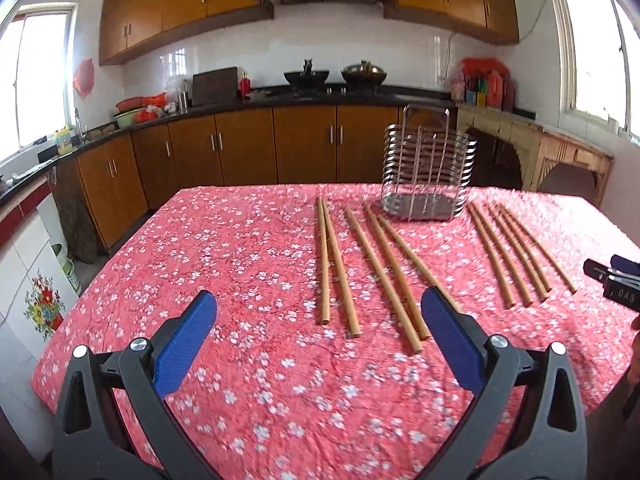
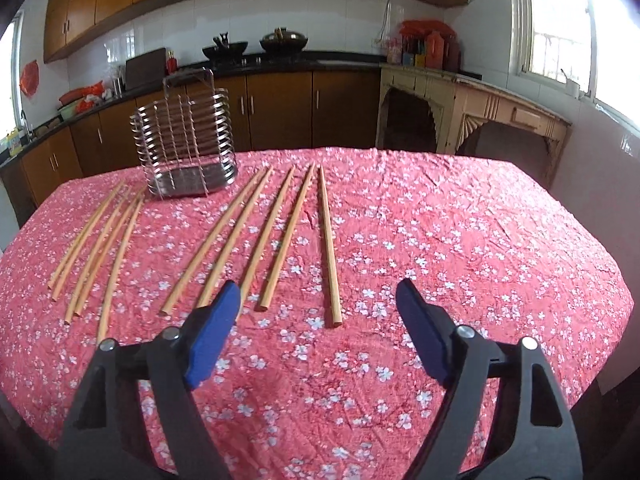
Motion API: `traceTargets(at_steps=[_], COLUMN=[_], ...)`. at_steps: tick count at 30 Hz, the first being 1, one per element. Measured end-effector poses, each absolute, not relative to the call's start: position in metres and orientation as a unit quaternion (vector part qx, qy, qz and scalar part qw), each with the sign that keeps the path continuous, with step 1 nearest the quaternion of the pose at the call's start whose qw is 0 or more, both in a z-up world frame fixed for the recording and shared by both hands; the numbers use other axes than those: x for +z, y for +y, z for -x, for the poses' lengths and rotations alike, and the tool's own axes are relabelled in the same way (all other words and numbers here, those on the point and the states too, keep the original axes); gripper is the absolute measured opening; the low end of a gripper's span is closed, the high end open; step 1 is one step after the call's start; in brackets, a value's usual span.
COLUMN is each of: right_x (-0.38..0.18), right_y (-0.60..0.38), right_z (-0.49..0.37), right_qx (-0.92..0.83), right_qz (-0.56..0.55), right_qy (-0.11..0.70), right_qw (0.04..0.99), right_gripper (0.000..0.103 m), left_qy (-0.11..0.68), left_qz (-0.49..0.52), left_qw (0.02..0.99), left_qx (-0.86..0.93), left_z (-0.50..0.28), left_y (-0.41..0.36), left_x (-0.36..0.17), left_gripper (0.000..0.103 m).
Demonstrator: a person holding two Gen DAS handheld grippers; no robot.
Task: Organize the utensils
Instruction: 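Lower the right tool and close it on a single wooden chopstick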
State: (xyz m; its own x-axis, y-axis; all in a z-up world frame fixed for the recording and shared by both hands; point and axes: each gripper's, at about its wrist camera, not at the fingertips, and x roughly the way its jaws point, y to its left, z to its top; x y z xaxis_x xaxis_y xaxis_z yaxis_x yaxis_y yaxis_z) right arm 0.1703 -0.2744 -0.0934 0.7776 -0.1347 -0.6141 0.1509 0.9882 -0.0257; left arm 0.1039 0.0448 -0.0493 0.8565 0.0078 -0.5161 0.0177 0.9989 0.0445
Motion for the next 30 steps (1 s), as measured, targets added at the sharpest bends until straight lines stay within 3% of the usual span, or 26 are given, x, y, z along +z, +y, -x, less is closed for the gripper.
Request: traceTargets(at_steps=[2,11,20,24,27,30], right_x=[-0.1,-0.135,-0.135,-0.135,-0.135,-0.135], right_y=[-0.282,-0.302,-0.303,-0.303,-0.309,-0.323], right_z=[-0.186,-0.233,-0.248,-0.253,-0.261,-0.268], right_qx=[-0.078,-0.085,-0.067,-0.065,-0.074,-0.092], right_qz=[-0.012,-0.022,-0.035,-0.039,-0.05,-0.064], right_qy=[0.347,0.419,0.424,0.421,0.42,0.418], right_qw=[0.935,0.904,0.902,0.904,0.903,0.902], right_gripper=[0.065,0.04,0.025,0.008,0.008,0.008], left_qy=[0.283,0.375,0.428,0.438,0.441,0.444], left_qz=[-0.032,-0.051,-0.04,-0.038,-0.032,-0.025], left_qw=[0.958,0.925,0.902,0.897,0.897,0.896], left_qx=[-0.006,-0.02,-0.033,-0.029,-0.019,-0.006], left_z=[-0.116,-0.167,-0.197,-0.206,-0.217,-0.231], left_y=[0.045,0.049,0.05,0.048,0.053,0.062], left_x=[-0.053,-0.083,-0.101,-0.104,-0.105,-0.105], left_gripper=[0.1,0.065,0.039,0.021,0.008,0.007])
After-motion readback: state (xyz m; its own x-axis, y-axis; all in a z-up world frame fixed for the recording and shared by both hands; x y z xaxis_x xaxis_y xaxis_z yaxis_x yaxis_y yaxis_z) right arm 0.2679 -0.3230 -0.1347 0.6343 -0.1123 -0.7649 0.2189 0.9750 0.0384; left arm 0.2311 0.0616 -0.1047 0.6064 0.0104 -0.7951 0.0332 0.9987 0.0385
